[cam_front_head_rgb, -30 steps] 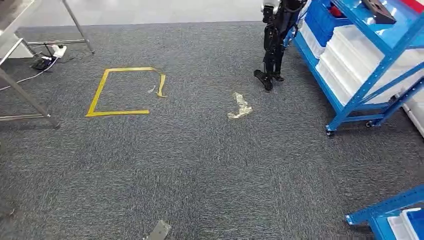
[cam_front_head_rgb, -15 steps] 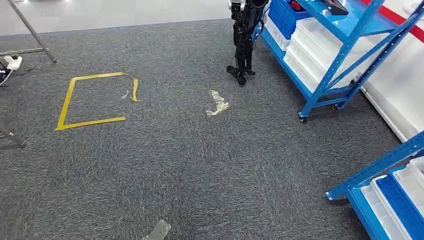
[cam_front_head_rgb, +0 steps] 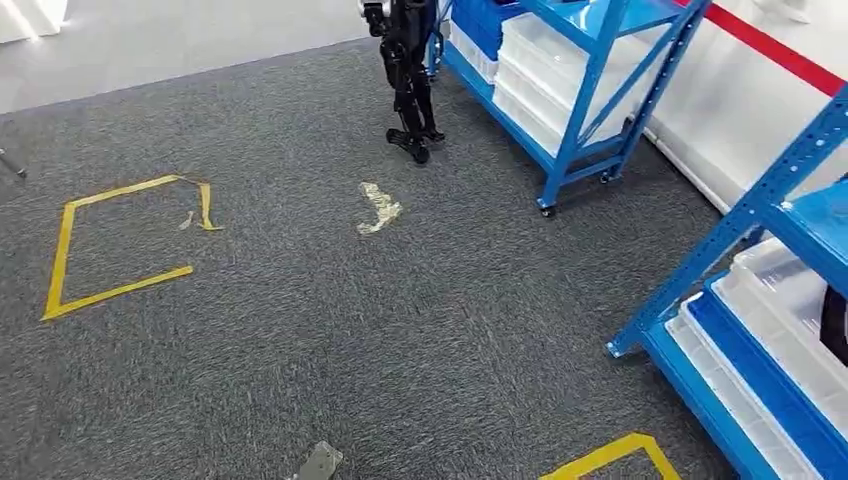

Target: Take the parts from the cabinet and place them on the table.

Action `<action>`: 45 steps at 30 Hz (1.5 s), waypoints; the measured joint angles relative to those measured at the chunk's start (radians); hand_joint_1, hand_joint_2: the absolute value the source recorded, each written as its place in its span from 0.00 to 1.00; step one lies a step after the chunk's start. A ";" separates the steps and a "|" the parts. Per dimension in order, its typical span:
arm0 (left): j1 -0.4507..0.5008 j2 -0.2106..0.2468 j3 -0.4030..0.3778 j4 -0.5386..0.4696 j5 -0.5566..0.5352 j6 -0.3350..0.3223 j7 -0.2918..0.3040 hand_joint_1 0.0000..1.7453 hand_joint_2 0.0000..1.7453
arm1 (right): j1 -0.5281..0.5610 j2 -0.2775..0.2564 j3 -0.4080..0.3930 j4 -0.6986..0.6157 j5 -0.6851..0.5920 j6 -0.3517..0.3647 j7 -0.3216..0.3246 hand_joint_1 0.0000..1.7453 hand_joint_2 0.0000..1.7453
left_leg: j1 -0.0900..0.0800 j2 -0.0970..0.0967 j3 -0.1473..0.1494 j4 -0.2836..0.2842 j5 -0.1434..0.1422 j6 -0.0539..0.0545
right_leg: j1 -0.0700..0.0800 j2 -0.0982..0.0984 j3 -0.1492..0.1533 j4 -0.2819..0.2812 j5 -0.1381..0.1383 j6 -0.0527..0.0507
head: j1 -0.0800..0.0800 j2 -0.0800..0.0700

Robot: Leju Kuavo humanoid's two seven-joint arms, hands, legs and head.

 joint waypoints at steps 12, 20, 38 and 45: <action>-0.004 -0.001 0.000 -0.001 0.001 0.002 -0.002 0.00 0.00 | 0.003 0.001 0.010 0.000 0.000 0.000 0.000 0.00 0.00 | 0.001 -0.008 0.134 -0.318 0.174 0.045 | 0.007 -0.012 -0.078 0.117 -0.049 0.027 | 0.010 0.000; -0.001 0.000 0.000 -0.001 0.001 -0.002 -0.013 0.00 0.00 | 0.005 0.000 0.011 0.000 -0.003 0.000 -0.002 0.00 0.00 | -0.009 0.087 0.144 -0.317 0.160 0.033 | 0.002 -0.142 -0.008 0.007 -0.010 0.052 | 0.015 0.000; 0.001 -0.001 0.000 0.000 0.003 -0.004 -0.022 0.00 0.00 | 0.004 -0.004 0.013 0.002 -0.016 0.002 -0.004 0.00 0.00 | 0.000 -0.065 0.123 -0.307 0.166 0.013 | 0.017 0.059 -0.005 0.006 0.009 0.004 | 0.000 0.000; 0.002 -0.001 0.000 -0.001 0.007 -0.001 -0.028 0.00 0.00 | -0.001 -0.004 0.018 0.003 -0.016 0.002 0.006 0.00 0.00 | -0.008 0.009 0.127 -0.321 0.184 0.050 | 0.013 -0.015 -0.120 0.204 -0.079 0.014 | 0.007 0.000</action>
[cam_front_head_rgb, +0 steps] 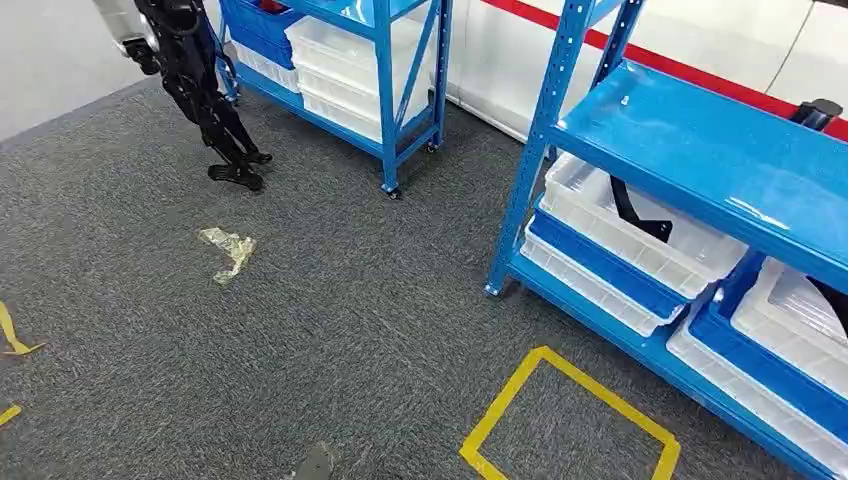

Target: Take the parts from the cabinet and place them on the table.

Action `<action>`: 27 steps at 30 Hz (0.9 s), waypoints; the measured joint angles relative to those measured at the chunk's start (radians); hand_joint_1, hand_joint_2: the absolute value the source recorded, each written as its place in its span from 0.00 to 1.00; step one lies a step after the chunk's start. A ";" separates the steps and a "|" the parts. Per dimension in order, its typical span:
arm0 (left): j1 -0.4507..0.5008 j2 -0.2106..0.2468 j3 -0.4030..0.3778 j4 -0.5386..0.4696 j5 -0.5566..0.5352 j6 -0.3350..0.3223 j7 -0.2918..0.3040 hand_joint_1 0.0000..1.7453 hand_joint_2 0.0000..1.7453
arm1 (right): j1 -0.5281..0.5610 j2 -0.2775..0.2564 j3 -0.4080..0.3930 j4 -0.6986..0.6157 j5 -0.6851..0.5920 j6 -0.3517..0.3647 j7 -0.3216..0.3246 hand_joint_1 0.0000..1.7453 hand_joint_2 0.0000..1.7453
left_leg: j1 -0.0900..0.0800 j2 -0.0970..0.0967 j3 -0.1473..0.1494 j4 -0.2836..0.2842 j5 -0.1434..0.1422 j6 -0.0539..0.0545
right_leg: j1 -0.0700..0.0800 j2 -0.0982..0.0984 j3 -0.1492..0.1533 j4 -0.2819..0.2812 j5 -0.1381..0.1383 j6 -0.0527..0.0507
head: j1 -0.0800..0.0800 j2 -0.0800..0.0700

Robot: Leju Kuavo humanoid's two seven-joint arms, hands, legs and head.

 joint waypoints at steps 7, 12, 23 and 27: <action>0.005 0.000 0.000 0.000 0.006 0.000 -0.004 0.00 0.00 | -0.001 -0.001 0.001 0.000 0.000 -0.001 0.001 0.00 0.00 | 0.005 0.070 0.000 0.002 -0.007 -0.012 | -0.023 -0.059 0.098 -0.151 0.061 0.050 | 0.001 0.000; 0.001 0.000 0.000 0.000 0.008 0.003 -0.005 0.00 0.00 | -0.004 0.001 0.005 0.000 -0.002 -0.001 0.004 0.00 0.00 | -0.001 0.115 0.020 -0.001 -0.020 -0.045 | -0.009 -0.064 0.117 -0.192 0.069 0.016 | -0.009 0.000; 0.002 0.000 0.000 -0.001 0.007 0.003 -0.005 0.00 0.00 | -0.003 -0.001 0.006 0.000 -0.008 -0.001 0.003 0.00 0.00 | 0.013 -0.075 -0.013 0.038 -0.009 -0.038 | -0.009 0.066 0.125 -0.194 0.075 -0.019 | -0.013 0.000; -0.001 0.000 0.000 -0.001 0.008 0.001 0.000 0.00 0.00 | 0.000 0.000 0.006 0.000 -0.012 -0.001 0.003 0.00 0.00 | 0.000 -0.065 -0.004 0.012 -0.017 -0.029 | -0.012 0.103 0.109 -0.198 0.084 0.009 | -0.011 0.000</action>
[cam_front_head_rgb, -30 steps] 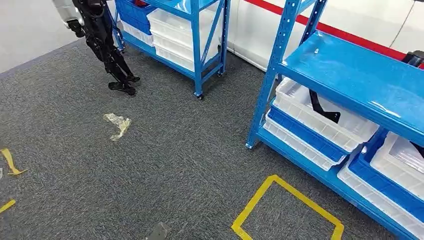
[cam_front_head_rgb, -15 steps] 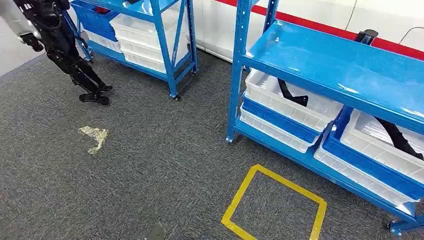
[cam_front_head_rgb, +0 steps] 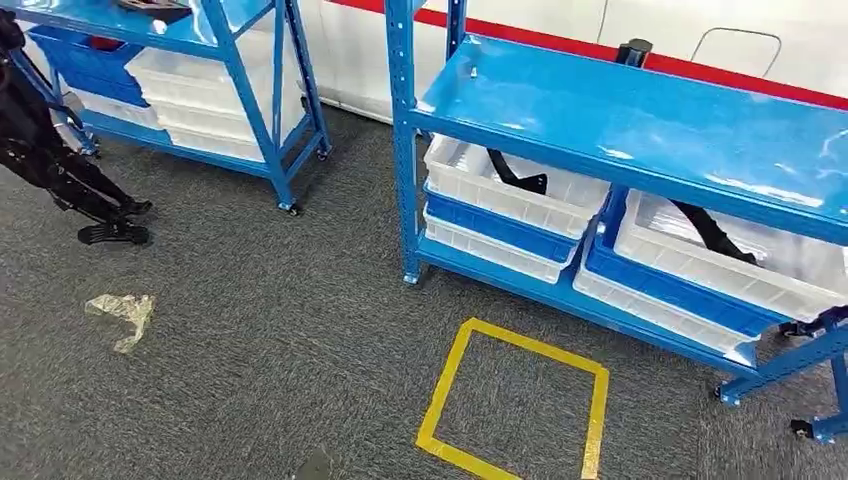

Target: Take the parts from the cabinet and place them on the table.

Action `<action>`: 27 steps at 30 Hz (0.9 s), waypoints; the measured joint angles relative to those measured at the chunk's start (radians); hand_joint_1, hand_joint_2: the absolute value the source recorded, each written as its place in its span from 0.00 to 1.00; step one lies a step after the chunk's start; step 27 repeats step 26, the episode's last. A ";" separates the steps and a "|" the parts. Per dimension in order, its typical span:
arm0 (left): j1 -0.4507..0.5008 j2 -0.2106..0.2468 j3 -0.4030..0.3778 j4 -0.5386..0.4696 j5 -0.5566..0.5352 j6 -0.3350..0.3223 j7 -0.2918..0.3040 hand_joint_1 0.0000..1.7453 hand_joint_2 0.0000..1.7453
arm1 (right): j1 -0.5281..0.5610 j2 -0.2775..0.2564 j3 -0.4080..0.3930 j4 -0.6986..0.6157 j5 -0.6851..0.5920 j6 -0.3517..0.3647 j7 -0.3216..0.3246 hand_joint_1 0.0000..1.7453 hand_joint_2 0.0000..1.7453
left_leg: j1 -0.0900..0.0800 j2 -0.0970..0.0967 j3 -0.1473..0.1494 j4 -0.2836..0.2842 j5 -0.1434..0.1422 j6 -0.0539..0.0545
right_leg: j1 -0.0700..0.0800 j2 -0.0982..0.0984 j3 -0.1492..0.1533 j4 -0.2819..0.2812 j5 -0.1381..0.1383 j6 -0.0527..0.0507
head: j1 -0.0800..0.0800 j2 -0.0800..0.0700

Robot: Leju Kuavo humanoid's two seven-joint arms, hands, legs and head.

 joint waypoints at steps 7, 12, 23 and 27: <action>-0.004 -0.004 0.000 0.000 0.000 -0.009 0.002 0.00 1.00 | 0.000 0.000 0.000 0.000 -0.005 -0.001 0.001 0.00 0.00 | 0.006 0.093 0.016 -0.024 0.013 0.023 | -0.002 -0.112 -0.155 0.298 -0.112 0.010 | 0.009 0.000; -0.005 -0.003 0.000 0.000 0.000 -0.016 0.008 0.00 1.00 | -0.003 0.005 0.000 0.001 -0.008 -0.001 0.002 0.00 0.00 | 0.002 0.140 0.026 -0.014 -0.011 -0.011 | -0.015 -0.209 0.007 0.006 -0.010 0.050 | 0.016 0.000; -0.010 -0.005 0.000 0.001 0.008 -0.020 0.018 0.00 1.00 | -0.002 0.001 0.003 0.002 -0.007 -0.006 0.006 0.00 0.00 | 0.017 0.058 -0.109 0.274 -0.134 -0.029 | -0.006 -0.085 0.006 0.005 -0.007 -0.020 | -0.004 0.000; -0.011 -0.005 0.000 0.001 0.008 -0.020 0.019 0.00 1.00 | -0.005 0.000 0.004 0.002 -0.007 -0.006 0.010 0.00 0.00 | 0.018 0.025 -0.009 0.052 -0.004 -0.013 | -0.005 -0.051 0.012 0.005 -0.007 -0.018 | -0.005 0.000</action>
